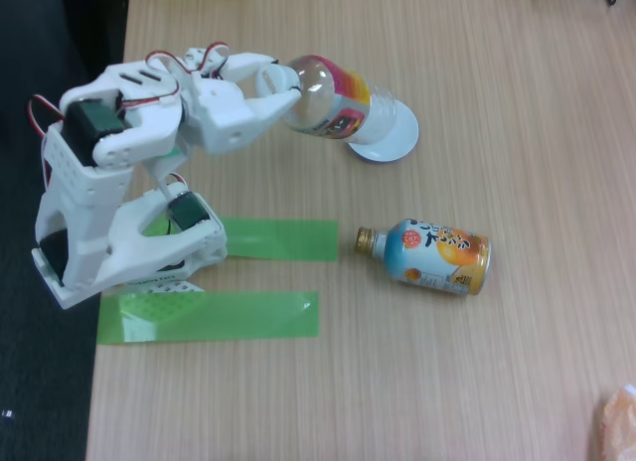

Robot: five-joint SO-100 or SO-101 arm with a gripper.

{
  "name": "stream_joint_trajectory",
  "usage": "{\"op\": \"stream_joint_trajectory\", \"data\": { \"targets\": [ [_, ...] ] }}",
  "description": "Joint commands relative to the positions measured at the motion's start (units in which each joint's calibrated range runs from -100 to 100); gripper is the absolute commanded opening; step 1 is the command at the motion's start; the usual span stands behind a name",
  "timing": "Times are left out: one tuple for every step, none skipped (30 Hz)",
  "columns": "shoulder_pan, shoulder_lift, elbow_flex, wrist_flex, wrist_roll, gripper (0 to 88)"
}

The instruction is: Pick up the plastic bottle and stand it up on the white place

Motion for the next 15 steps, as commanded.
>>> {"op": "stream_joint_trajectory", "data": {
  "targets": [
    [-0.2,0.8,-3.0,0.4,2.3,9.0],
    [-0.2,0.8,-3.6,0.4,2.3,8.9],
    [-0.2,0.8,-4.0,0.3,2.3,8.9],
    [-0.2,0.8,-4.4,0.3,2.3,8.9],
    [-0.2,0.8,-4.4,0.3,2.3,8.9],
    [-0.2,0.8,-4.4,0.3,2.3,8.9],
    [-0.2,0.8,-4.3,0.3,2.3,8.9],
    [-0.2,0.8,-4.2,0.3,2.3,8.9],
    [-0.2,0.8,-4.1,0.0,2.0,8.9],
    [-0.2,0.8,-3.9,-0.9,1.9,8.9],
    [-0.2,0.8,-3.7,-1.8,1.9,8.9],
    [-0.1,0.8,-3.1,-3.0,1.8,8.9],
    [0.2,0.7,-2.4,-4.0,1.8,8.9],
    [0.3,0.7,-1.9,-4.8,1.8,8.9],
    [0.4,0.7,-1.3,-5.2,1.8,8.9]
  ]
}}
